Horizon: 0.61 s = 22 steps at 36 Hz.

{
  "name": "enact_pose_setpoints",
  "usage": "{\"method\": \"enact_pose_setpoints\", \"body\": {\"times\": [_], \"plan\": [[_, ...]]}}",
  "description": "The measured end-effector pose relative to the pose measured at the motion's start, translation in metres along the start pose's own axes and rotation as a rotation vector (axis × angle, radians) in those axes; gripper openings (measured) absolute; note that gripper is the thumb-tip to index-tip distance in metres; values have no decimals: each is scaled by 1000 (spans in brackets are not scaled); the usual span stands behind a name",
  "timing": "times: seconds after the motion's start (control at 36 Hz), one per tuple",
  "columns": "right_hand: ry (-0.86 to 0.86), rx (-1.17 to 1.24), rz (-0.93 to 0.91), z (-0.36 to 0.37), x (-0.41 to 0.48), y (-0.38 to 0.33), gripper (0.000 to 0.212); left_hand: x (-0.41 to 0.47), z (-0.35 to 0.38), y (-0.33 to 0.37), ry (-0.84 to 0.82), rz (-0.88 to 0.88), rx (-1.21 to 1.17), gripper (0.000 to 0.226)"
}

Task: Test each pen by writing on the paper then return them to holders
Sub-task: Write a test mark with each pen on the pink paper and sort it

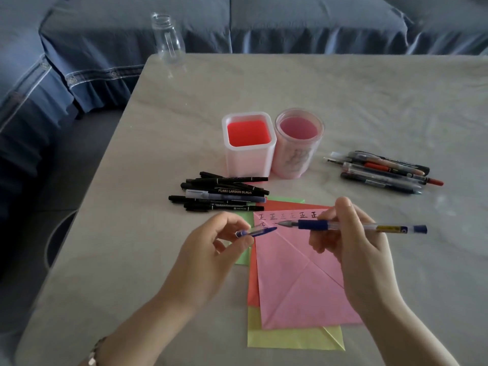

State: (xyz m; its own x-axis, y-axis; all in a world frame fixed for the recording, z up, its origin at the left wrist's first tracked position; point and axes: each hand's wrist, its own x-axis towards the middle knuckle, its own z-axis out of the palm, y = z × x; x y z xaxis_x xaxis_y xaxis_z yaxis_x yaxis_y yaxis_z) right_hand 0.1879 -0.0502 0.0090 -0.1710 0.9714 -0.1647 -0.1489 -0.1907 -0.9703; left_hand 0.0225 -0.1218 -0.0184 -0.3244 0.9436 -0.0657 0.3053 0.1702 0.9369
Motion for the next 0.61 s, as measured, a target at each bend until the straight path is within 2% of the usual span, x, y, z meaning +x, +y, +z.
{"method": "enact_pose_setpoints", "body": {"times": [0.36,0.5,0.61], "plan": [[0,-206,-77,-2,-3,8,37,-5,11,18,-69,125,78,31],[28,-205,-112,-1,-1,13,39,-5,20,23,-196,129,-6,27],[34,-210,-151,-7,6,13,40,5,29,28,-288,19,-95,21]]}}
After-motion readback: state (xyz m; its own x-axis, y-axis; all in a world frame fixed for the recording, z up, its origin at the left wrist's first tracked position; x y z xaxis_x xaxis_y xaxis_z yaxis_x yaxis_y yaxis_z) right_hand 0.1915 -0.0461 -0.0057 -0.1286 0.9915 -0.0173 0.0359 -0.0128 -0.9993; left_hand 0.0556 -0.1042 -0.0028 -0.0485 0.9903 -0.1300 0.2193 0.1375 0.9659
